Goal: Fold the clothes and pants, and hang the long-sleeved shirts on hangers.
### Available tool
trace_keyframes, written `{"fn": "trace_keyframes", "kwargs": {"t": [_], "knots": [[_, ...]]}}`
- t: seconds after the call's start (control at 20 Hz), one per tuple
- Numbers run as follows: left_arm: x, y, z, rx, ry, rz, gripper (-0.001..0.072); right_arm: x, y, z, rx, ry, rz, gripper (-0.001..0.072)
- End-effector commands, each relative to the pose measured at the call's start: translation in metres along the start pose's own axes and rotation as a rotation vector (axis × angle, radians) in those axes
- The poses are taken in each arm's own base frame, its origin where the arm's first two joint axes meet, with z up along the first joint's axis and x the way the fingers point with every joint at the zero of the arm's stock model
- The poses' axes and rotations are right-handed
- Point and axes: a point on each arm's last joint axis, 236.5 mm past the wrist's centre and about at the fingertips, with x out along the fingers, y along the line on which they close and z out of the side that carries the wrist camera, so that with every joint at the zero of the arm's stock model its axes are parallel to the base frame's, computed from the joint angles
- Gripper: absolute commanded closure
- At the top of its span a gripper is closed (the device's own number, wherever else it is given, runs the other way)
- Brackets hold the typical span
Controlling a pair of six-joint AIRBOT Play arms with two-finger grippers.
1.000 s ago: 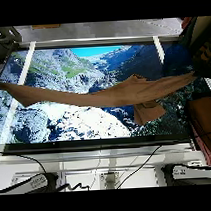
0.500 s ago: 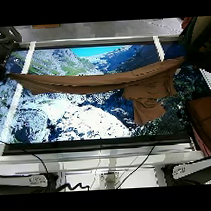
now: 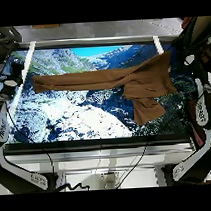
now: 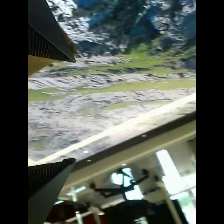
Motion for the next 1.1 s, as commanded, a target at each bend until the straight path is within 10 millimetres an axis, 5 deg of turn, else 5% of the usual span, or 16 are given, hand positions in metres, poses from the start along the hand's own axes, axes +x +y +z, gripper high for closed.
{"fn": "trace_keyframes", "kwargs": {"t": [0.0, 0.2, 0.35, 0.4, 0.5, 0.55, 0.7, 0.85, 1.05], "knots": [[-0.005, -0.018, 0.014, 0.155, -0.063, -0.04, 0.0, 0.0, 0.011, 0.011, 0.015, -0.026, 0.024, 0.0015], [-0.029, -0.039, 0.033, 0.338, 0.008, -0.062, 0.0004, -0.022, -0.008, 0.014, -0.059, 0.106, -0.093, 0.0033], [-0.055, -0.025, 0.045, 0.417, 0.136, -0.005, 0.0016, -0.062, -0.046, 0.025, -0.143, 0.248, -0.241, 0.0038], [-0.065, -0.018, 0.046, 0.413, 0.191, 0.019, 0.0045, -0.082, -0.062, 0.028, -0.188, 0.314, -0.295, 0.0132], [-0.089, -0.005, 0.046, 0.403, 0.299, 0.062, 0.0503, -0.124, -0.095, 0.032, -0.273, 0.456, -0.389, 0.0454], [-0.1, -0.001, 0.045, 0.4, 0.342, 0.077, 0.0672, -0.144, -0.109, 0.034, -0.322, 0.525, -0.423, 0.0498], [-0.131, -0.002, 0.035, 0.503, 0.465, 0.074, 0.0694, -0.195, -0.153, 0.02, -0.418, 0.775, -0.485, 0.0502], [-0.159, -0.015, 0.003, 0.607, 0.606, 0.03, 0.0695, -0.242, -0.186, -0.025, -0.477, 1.087, -0.467, 0.0607], [-0.212, -0.043, -0.116, 0.751, 0.947, -0.088, 0.0695, -0.256, -0.198, -0.066, -0.415, 1.219, -0.395, 0.0607]]}}
